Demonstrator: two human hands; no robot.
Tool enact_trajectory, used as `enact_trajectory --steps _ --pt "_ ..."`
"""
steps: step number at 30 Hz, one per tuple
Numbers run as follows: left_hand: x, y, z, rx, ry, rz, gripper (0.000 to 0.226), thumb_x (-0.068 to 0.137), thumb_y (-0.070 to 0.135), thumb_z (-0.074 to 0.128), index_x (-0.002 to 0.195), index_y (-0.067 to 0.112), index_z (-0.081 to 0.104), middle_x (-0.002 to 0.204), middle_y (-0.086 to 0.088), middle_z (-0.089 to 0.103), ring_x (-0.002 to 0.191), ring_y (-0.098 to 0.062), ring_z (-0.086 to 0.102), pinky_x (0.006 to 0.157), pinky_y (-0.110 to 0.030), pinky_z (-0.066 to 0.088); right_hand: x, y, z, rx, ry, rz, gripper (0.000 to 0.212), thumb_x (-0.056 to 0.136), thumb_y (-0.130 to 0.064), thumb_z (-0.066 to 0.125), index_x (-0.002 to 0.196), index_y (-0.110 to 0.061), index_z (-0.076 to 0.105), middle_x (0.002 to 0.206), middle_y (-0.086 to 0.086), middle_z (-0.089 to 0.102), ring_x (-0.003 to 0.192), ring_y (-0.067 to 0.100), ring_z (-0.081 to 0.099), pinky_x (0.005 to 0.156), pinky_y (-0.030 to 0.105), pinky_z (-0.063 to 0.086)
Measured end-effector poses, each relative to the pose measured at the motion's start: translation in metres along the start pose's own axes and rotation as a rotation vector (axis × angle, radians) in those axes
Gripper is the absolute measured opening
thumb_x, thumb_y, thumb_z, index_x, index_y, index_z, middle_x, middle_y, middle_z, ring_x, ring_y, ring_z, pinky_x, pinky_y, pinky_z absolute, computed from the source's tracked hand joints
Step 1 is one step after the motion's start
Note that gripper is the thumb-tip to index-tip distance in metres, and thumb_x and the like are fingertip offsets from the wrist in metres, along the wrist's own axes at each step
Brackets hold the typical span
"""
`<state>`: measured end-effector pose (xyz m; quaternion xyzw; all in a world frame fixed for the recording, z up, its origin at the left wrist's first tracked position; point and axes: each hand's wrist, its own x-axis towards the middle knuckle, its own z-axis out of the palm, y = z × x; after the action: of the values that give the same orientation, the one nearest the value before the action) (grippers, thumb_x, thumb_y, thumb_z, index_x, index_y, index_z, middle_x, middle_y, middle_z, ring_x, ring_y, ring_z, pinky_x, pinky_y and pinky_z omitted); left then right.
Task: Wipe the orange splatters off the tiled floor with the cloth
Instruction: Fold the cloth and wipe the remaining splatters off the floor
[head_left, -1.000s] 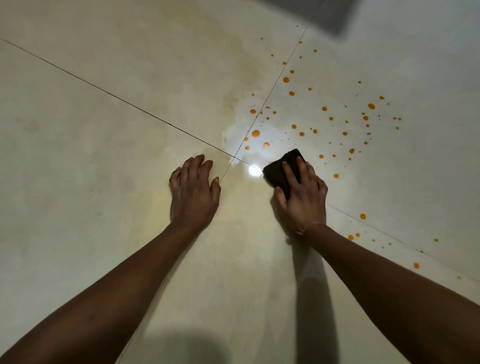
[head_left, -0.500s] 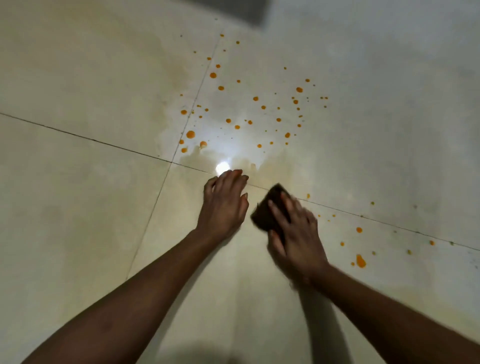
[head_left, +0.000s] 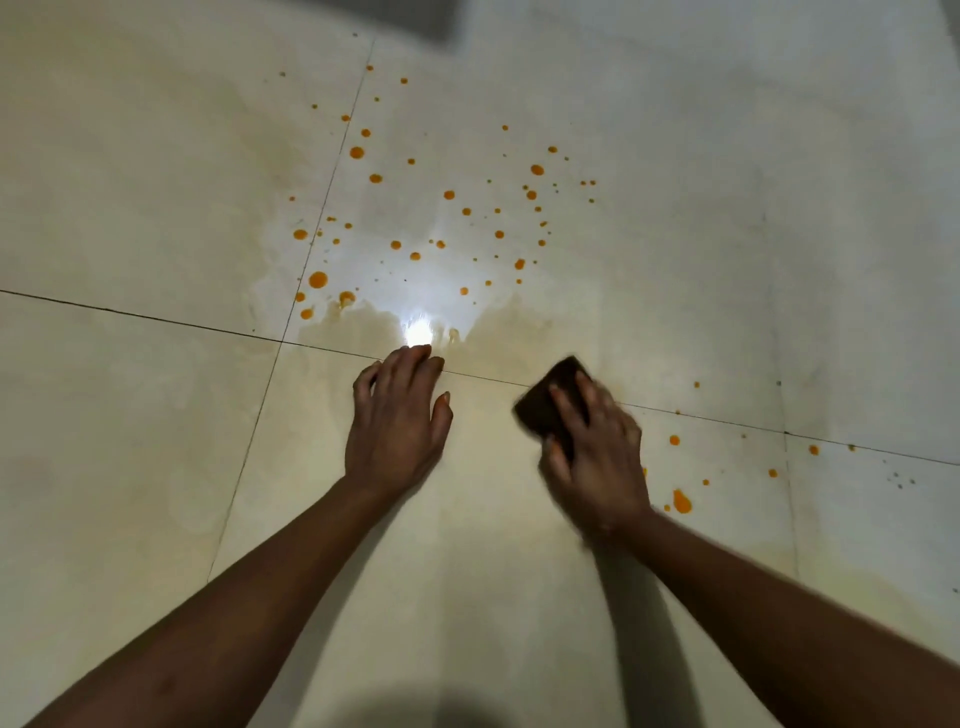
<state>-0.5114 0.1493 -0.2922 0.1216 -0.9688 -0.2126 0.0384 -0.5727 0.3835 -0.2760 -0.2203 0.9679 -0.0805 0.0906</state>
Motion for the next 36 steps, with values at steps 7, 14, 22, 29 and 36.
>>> enact_trajectory --steps 7,14,22,29,36 --pt "0.002 0.003 -0.010 -0.019 -0.043 0.080 0.042 0.088 0.034 0.044 0.125 0.015 0.051 0.138 -0.006 0.044 0.130 -0.027 0.038 0.105 -0.045 0.026 0.002 0.041 -0.009 -0.114 -0.065 -0.361 0.067 0.090 -0.045 0.041 0.153 -0.028 0.024 0.161 0.010 0.017 0.147 0.028 0.015 0.113 0.047 0.021" --pt "0.029 0.092 0.019 0.077 -0.323 0.444 0.058 0.091 0.045 0.029 0.140 0.015 0.042 0.151 -0.009 0.036 0.138 -0.030 0.030 0.107 -0.045 0.024 0.021 0.116 -0.020 -0.136 -0.075 -0.444 0.068 0.088 -0.047 0.042 0.151 -0.027 0.028 0.159 0.012 0.024 0.144 0.030 0.023 0.110 0.045 0.025" --pt "0.043 0.111 0.028 0.179 -0.392 0.376 0.062 0.089 0.052 0.029 0.139 0.018 0.039 0.150 -0.011 0.033 0.135 -0.033 0.030 0.109 -0.052 0.025 0.038 0.121 -0.035 0.046 0.091 0.191 0.071 0.081 -0.048 0.032 0.148 -0.024 0.035 0.158 0.011 0.025 0.144 0.030 0.022 0.111 0.051 0.024" --pt "0.043 0.104 0.027 0.141 -0.467 0.357 0.072 0.090 0.055 0.016 0.150 0.018 0.029 0.160 -0.011 0.019 0.146 -0.032 0.015 0.116 -0.052 0.011 -0.019 0.144 -0.026 -0.102 -0.069 -0.407 0.067 0.083 -0.044 0.047 0.147 -0.026 0.038 0.156 0.012 0.030 0.141 0.033 0.030 0.109 0.050 0.029" --pt "0.052 0.140 0.017 0.335 -0.645 0.231 0.090 0.082 0.076 0.032 0.147 0.015 0.019 0.159 -0.012 0.001 0.146 -0.036 0.000 0.113 -0.059 0.017 -0.114 0.092 -0.020 0.063 -0.162 -0.172 0.070 0.088 -0.045 0.045 0.153 -0.032 0.022 0.161 0.007 0.018 0.148 0.025 0.013 0.116 0.048 0.019"
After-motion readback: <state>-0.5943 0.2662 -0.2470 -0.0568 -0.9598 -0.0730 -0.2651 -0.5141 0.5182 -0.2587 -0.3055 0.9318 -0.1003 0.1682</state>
